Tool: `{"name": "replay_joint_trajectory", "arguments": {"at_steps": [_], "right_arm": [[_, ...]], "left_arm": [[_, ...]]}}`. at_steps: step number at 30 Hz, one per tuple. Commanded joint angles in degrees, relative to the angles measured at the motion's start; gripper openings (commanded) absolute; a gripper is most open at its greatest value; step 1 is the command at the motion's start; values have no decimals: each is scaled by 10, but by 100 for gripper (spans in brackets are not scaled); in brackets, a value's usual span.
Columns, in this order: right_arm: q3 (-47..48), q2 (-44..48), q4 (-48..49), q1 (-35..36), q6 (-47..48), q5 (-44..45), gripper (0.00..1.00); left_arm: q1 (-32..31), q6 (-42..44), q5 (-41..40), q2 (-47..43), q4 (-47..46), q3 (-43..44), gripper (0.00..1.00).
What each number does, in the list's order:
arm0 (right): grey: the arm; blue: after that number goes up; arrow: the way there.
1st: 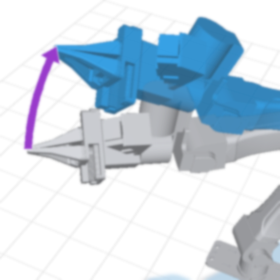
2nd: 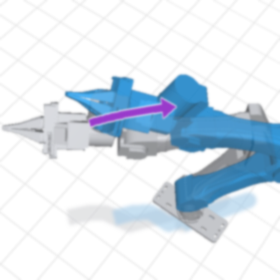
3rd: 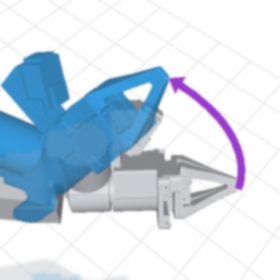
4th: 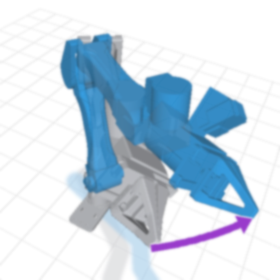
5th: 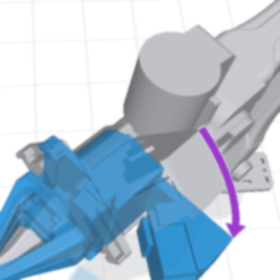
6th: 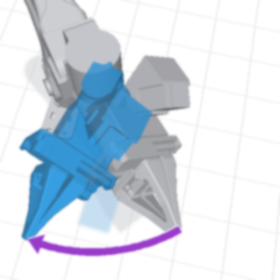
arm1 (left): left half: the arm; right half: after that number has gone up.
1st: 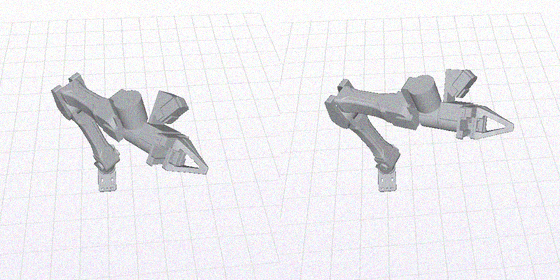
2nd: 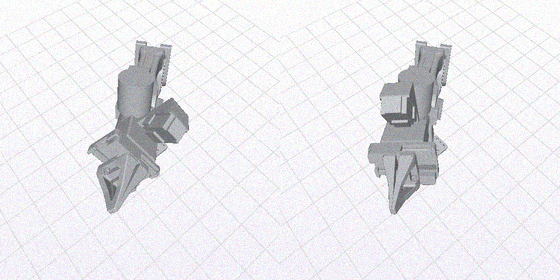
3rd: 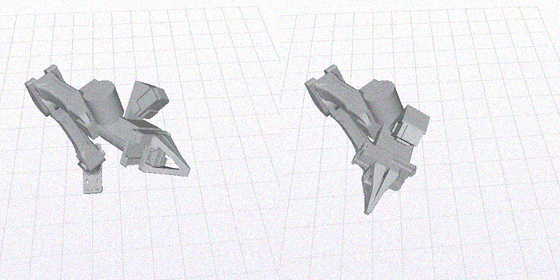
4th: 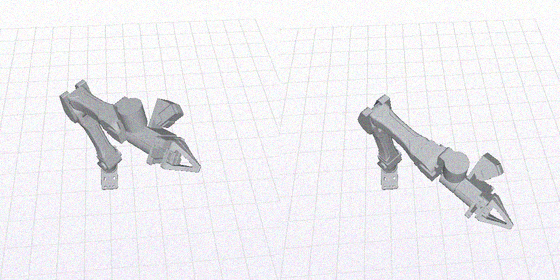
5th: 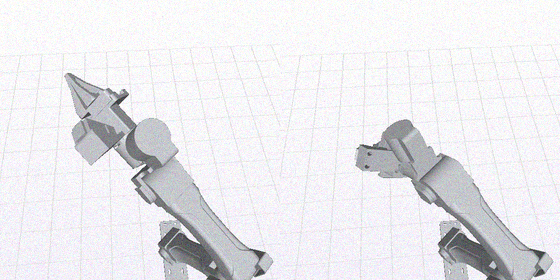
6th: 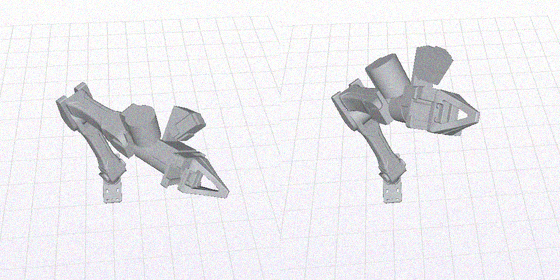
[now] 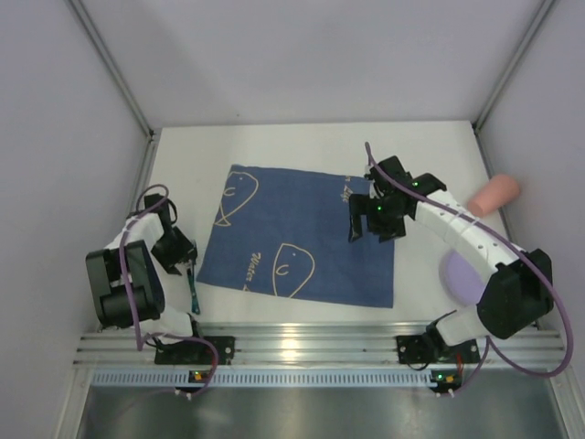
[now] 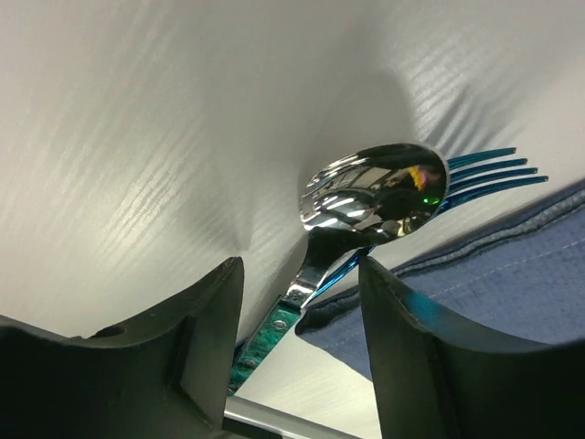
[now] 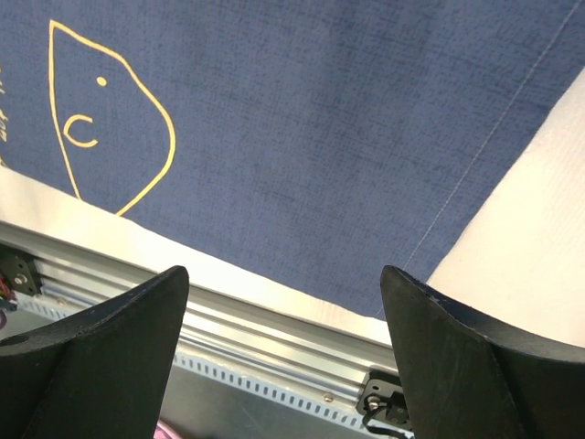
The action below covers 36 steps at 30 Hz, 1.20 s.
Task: Set the dinner table for one person
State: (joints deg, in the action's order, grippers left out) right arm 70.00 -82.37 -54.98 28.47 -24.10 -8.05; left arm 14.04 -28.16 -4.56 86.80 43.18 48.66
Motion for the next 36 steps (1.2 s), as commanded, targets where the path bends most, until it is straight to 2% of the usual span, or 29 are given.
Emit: {"name": "replay_joint_trajectory", "arguments": {"at_steps": [1,5,7,11,12,14,22,26,31,36], "right_arm": [[16,14,-3,-24,23,-2,87],[27,2,-9,-46,37,-13,87],[35,-7,-10,-55,44,-15,87],[50,-30,-13,-66,52,-24,86],[52,-33,-13,-67,51,-25,86],[63,-44,-14,-68,53,-33,86],[87,-60,-12,-68,45,-45,86],[83,-56,-11,-67,43,-44,85],[60,-46,0,-68,38,-43,85],[44,-39,10,-68,34,-44,85]], "left_arm": [[17,17,6,29,-23,7,53],[17,26,-3,91,-20,27,41],[17,26,-17,97,-28,29,41],[18,20,-19,132,-49,42,31],[18,20,-16,142,-52,55,16],[18,15,-22,175,-56,75,0],[18,21,-27,248,-43,265,0],[19,18,13,248,-18,377,0],[16,18,62,233,-3,427,0],[17,36,68,245,2,398,3]]}}
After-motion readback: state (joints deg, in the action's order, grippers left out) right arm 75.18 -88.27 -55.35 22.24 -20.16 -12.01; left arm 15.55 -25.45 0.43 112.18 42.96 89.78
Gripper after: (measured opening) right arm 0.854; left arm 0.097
